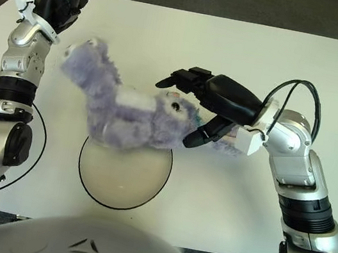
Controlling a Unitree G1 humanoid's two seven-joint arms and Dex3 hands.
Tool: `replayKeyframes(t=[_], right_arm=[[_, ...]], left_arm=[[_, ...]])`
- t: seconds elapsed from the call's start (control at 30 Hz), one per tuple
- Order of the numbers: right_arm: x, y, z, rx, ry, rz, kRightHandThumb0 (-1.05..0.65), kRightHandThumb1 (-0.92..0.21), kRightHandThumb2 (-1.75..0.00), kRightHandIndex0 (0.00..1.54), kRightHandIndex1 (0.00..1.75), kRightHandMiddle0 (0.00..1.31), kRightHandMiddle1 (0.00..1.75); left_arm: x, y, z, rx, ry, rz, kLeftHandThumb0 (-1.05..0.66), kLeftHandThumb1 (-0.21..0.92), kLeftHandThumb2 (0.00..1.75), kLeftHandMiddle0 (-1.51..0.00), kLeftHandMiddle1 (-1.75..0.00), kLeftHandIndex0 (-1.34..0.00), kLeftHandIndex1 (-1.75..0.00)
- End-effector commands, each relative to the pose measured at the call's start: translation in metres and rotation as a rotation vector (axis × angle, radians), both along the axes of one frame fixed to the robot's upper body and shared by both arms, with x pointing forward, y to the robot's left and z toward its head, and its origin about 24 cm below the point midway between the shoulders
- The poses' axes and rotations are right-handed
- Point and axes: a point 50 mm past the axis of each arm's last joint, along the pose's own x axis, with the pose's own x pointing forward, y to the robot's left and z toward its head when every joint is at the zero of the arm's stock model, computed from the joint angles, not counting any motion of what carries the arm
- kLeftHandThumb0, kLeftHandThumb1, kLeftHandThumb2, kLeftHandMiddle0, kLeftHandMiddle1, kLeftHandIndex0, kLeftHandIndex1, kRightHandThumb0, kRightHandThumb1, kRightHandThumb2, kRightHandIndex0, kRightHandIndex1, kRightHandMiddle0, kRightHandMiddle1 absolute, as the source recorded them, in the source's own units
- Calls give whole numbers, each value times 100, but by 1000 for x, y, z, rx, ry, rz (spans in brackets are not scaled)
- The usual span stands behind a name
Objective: Put the doll into the plate.
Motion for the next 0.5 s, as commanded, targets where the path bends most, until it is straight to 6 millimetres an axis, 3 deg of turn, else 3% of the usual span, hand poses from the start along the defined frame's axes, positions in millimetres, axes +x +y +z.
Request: replayKeyframes(t=[0.0,0.2,0.47], right_arm=[[0,-1,2,-29,-16,22,-80,-71,-52,9,16,0,50],[-1,-4,9,-82,1,45,-85,-77,-48,6,10,0,40],[-6,-21,32,-204,25,36,-89,-81,-44,3,5,0,23]], left_arm=[[-1,2,-2,-18,12,15,-65,85,50,-13,-45,0,-77],[-1,1,-2,-26,21,15,-63,83,53,-12,-45,0,-81],[-2,0,-3,-38,28,7,-62,81,56,-12,-46,0,-86]])
